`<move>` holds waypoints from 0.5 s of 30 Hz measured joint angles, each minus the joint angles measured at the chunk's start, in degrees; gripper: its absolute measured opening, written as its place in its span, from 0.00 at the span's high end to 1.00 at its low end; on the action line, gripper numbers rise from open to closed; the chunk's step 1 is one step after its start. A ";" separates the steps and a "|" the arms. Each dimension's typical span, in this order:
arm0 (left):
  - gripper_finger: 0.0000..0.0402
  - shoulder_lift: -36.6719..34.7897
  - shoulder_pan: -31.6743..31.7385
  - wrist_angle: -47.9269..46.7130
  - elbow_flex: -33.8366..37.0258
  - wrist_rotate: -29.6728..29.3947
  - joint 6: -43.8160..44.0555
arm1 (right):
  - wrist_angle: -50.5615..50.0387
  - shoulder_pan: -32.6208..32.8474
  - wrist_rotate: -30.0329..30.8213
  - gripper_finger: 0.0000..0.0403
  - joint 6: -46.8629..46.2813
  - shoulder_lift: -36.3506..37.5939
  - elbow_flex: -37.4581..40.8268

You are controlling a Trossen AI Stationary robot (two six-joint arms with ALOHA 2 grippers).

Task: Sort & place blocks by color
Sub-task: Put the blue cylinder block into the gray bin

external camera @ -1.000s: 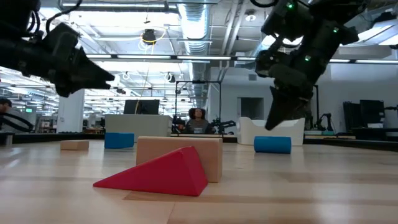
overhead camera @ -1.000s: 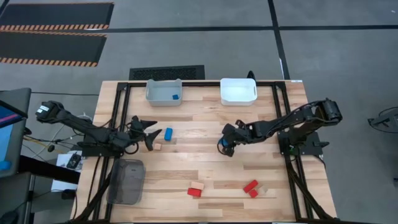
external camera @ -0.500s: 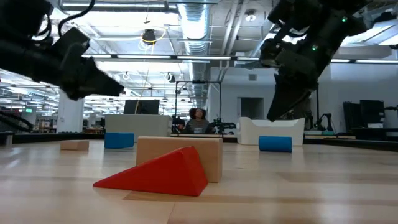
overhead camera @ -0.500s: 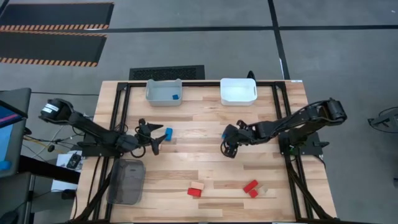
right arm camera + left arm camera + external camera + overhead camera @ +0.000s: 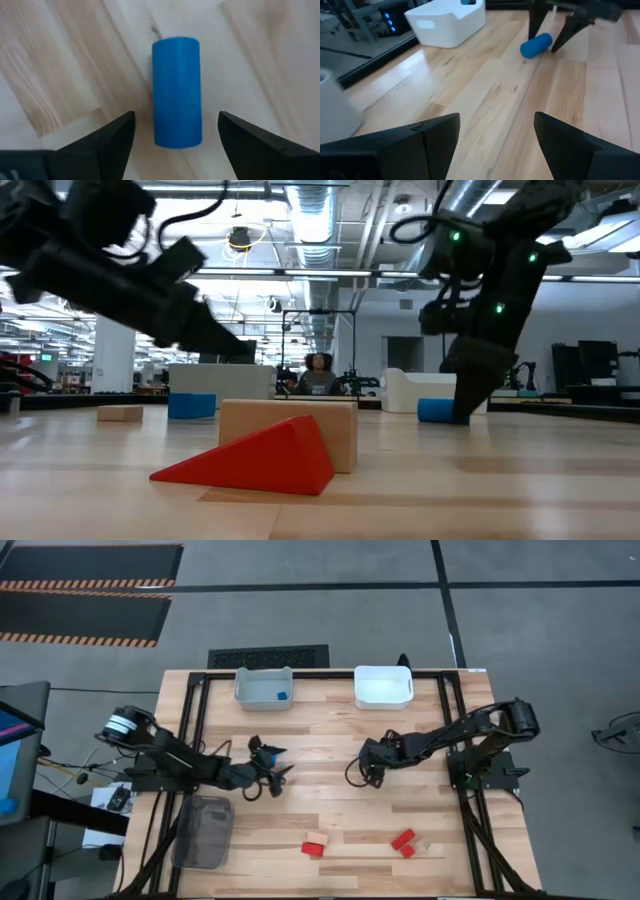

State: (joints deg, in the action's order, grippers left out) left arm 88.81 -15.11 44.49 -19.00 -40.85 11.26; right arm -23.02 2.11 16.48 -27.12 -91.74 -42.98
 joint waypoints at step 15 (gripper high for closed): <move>0.38 5.01 7.57 3.06 -7.72 20.02 0.70 | 8.27 4.29 2.03 0.73 -0.24 -0.21 0.13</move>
State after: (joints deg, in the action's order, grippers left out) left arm 93.82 -7.54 47.55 -26.72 -20.83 11.97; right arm -14.74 6.39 18.52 -27.35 -91.94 -42.85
